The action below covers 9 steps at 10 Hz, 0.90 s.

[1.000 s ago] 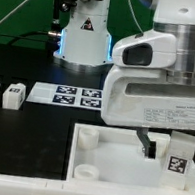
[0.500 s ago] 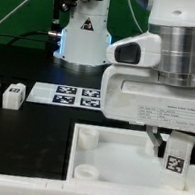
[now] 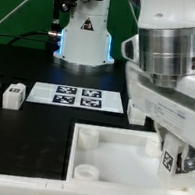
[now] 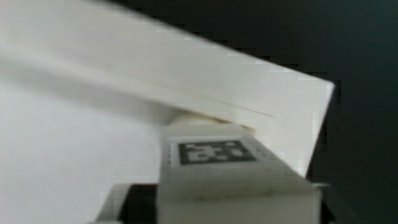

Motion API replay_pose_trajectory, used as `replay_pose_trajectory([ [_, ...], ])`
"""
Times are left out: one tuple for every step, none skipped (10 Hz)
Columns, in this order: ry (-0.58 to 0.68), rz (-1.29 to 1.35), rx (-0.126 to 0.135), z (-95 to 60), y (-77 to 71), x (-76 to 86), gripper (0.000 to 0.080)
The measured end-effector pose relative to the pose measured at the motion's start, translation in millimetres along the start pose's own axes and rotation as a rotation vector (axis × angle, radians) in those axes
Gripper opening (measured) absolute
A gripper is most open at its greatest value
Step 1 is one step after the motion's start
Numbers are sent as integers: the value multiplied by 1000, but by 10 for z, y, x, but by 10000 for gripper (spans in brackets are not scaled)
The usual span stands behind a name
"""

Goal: Assemble one leg

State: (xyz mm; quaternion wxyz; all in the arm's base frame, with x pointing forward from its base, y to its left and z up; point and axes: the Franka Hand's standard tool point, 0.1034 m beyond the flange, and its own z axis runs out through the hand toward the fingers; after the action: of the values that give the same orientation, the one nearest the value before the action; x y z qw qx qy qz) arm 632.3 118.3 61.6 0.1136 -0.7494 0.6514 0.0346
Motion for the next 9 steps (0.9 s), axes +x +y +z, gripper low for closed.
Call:
replay_pose_trajectory([
  [-16,119,9,0,-4,-4,297],
  [-24,200,12,2,-8,-19,297],
  [-30,323,11,11,-3,-42,297],
  [-29,355,9,16,3,-50,297],
  [-28,355,9,17,4,-50,403],
  [-28,350,9,19,5,-52,403],
  [-28,326,9,21,6,-52,539],
  [-28,266,9,21,6,-52,626],
  [-33,142,-16,29,48,-49,642],
])
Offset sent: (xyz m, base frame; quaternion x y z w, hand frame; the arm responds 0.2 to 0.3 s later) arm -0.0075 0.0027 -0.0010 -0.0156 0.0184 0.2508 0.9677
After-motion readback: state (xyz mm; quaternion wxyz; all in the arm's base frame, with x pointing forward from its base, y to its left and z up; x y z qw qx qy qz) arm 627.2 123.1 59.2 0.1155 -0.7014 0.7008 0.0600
